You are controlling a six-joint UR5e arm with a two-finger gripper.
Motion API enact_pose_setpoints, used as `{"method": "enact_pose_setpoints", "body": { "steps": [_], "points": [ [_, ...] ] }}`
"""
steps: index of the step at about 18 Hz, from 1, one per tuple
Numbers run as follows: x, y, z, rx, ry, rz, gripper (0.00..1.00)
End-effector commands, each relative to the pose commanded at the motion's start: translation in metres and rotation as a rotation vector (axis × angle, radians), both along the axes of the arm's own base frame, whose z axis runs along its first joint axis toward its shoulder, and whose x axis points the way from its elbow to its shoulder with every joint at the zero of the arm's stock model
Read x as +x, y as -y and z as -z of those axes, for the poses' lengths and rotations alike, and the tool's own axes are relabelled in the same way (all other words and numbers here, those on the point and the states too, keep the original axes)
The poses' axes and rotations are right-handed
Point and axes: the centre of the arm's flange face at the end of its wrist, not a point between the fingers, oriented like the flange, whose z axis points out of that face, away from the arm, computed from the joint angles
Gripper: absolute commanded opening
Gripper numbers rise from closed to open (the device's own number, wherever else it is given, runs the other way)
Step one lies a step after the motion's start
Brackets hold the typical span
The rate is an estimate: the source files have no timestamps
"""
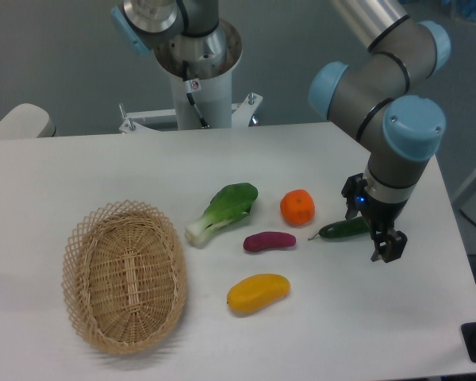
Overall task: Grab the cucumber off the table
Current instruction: 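Lower the open gripper down over the green cucumber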
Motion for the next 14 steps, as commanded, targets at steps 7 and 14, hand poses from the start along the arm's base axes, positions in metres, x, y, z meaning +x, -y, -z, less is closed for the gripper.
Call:
{"method": "enact_pose_setpoints", "body": {
  "steps": [7,14],
  "points": [
    [-0.009,0.021,0.057,-0.138,-0.037,0.021,0.98],
    [-0.023,0.060,0.084,-0.159,-0.027,0.147,0.98]
  ]
}}
